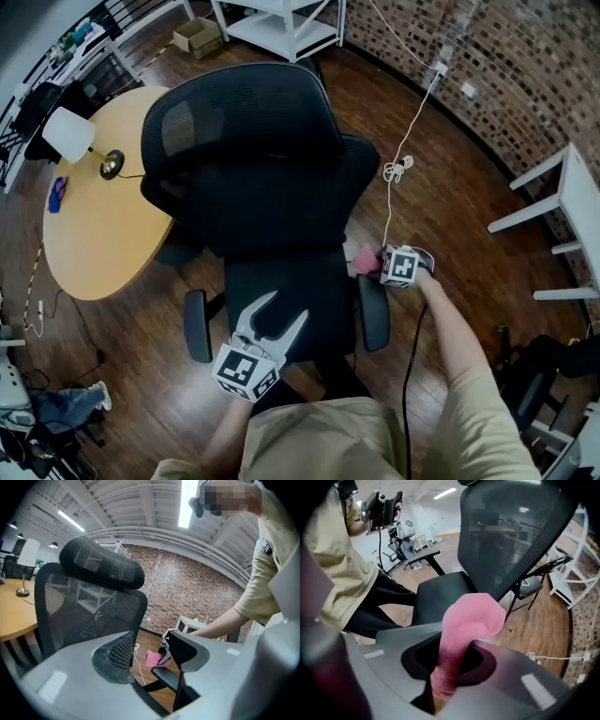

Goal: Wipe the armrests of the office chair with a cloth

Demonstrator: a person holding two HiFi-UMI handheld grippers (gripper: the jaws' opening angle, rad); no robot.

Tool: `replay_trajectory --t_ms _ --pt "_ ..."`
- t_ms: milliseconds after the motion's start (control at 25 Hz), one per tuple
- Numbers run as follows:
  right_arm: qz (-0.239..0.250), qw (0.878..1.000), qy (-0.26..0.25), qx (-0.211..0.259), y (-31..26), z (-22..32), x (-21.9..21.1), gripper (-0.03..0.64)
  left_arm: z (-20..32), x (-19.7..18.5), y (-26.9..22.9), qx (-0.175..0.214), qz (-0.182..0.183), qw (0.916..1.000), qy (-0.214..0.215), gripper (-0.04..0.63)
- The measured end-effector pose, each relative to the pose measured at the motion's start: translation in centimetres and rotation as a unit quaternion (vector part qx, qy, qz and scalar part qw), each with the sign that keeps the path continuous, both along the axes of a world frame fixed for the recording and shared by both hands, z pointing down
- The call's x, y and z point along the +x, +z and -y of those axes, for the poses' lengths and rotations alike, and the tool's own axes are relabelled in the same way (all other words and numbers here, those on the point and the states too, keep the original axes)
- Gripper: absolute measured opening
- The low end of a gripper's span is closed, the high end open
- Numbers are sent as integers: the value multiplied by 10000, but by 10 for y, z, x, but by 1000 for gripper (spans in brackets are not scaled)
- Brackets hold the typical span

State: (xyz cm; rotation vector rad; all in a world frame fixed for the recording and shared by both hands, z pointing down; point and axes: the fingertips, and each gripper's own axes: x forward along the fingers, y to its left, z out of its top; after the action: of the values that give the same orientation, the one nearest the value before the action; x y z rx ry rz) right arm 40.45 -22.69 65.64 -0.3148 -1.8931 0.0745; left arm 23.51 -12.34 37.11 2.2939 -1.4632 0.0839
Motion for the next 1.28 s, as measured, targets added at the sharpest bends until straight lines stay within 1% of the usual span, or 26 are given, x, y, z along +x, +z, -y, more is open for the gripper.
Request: replay_trajectory --t_ms 80,160,200,320,400,480,640,840,880,960,1040,1080,1200,1280 --pt "4 10000 0 -34 7 -2 1 69 1 -2 1 -2 -1 10000 -66 221" --pt "207 9996 150 -114 7 -13 5 69 1 -1 4 -23 -22 10000 -63 221" --pt "281 9993 147 -196 5 -26 9 69 1 -1 6 -29 -39 10000 -42 221" --pt "378 9987 -97 -331 2 -74 23 69 5 1 9 5 -116 9999 63 221" --pt "387 9983 -233 -375 1 -109 34 70 10 9 7 14 -160 9997 182 221" --pt "369 9975 -294 -532 1 -146 48 71 13 20 6 31 -205 9992 347 221" --pt "340 9964 -207 -750 0 -213 68 71 13 32 1 76 -233 9978 617 221" --pt "170 9944 -1 -1041 9 -267 89 71 13 36 -6 61 -263 9974 667 218" --pt "277 9942 165 -1027 7 -267 90 71 10 38 -6 75 -266 9974 670 218" --pt "696 9903 786 -905 -8 -244 80 71 6 40 -10 111 -259 9974 667 218" --pt "989 9840 1334 -640 -27 -199 63 71 3 36 -12 123 -250 9978 603 216" --pt "1026 9821 1504 -476 -33 -173 54 71 0 31 -11 115 -258 9981 540 216" --pt "842 9809 1754 -52 -34 -97 23 72 -12 14 -4 96 -297 9991 303 216" --pt "523 9839 1702 140 -29 -55 1 72 -19 3 -3 113 -316 9993 135 215"
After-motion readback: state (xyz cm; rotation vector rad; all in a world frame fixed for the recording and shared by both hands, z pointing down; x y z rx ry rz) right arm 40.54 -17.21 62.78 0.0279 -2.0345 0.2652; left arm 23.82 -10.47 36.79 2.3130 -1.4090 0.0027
